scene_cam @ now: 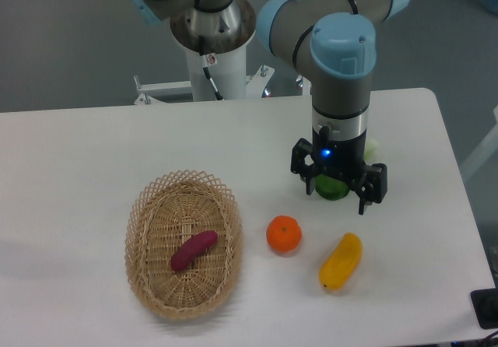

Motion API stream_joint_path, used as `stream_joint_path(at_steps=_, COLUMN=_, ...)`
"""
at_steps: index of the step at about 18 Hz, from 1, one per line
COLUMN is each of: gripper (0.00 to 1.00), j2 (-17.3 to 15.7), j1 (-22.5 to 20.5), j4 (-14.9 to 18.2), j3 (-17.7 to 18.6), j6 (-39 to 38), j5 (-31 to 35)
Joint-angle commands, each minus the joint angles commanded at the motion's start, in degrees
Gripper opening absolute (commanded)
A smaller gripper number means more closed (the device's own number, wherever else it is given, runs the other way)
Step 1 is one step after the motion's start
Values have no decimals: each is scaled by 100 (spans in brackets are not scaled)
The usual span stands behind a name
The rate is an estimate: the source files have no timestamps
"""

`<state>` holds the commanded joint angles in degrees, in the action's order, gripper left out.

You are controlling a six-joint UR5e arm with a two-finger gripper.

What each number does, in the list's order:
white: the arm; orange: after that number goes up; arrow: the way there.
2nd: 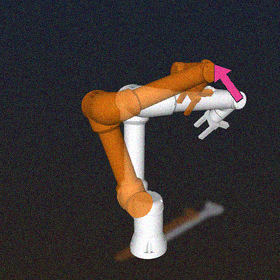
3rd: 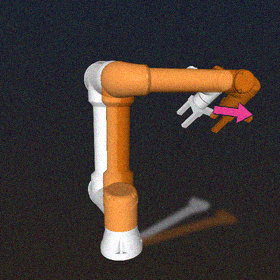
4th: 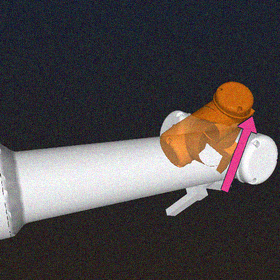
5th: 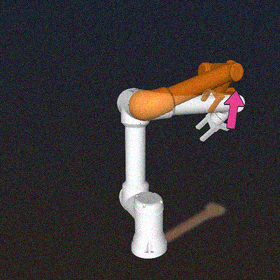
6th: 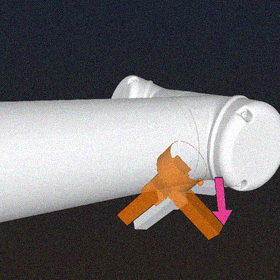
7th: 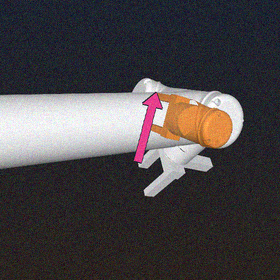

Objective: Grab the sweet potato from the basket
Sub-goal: 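Move the open gripper from beside the bok choy toward the wicker basket, then lower the gripper into the basket over the purple sweet potato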

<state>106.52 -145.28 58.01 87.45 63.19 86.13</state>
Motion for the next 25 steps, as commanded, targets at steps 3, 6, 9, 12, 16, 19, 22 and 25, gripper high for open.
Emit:
stream_joint_path(at_steps=3, gripper=100, j2=0, j1=26, j4=0, j3=35, j6=-17, j5=18)
stream_joint_path(at_steps=6, gripper=100, j2=-70, j1=70, j4=44, j3=114, j6=-123, j5=0)
stream_joint_path(at_steps=9, gripper=100, j2=-167, j1=158, j4=0, j3=298, j6=-412, j5=-18)
stream_joint_path(at_steps=12, gripper=100, j2=-193, j1=403, j4=-79, j3=448, j6=-869, j5=-18)
stream_joint_path(at_steps=16, gripper=100, j2=-132, j1=834, j4=-79, j3=492, j6=-1449, j5=-18)
stream_joint_path(at_steps=19, gripper=100, j2=-62, j1=1185, j4=-105, j3=632, j6=-1792, j5=17)
stream_joint_path(at_steps=22, gripper=100, j2=96, j1=1475, j4=-333, j3=747, j6=-1986, j5=17)
stream_joint_path(at_steps=25, gripper=100, j2=412, j1=1827, j4=-789, j3=983, j6=-1986, j5=87)
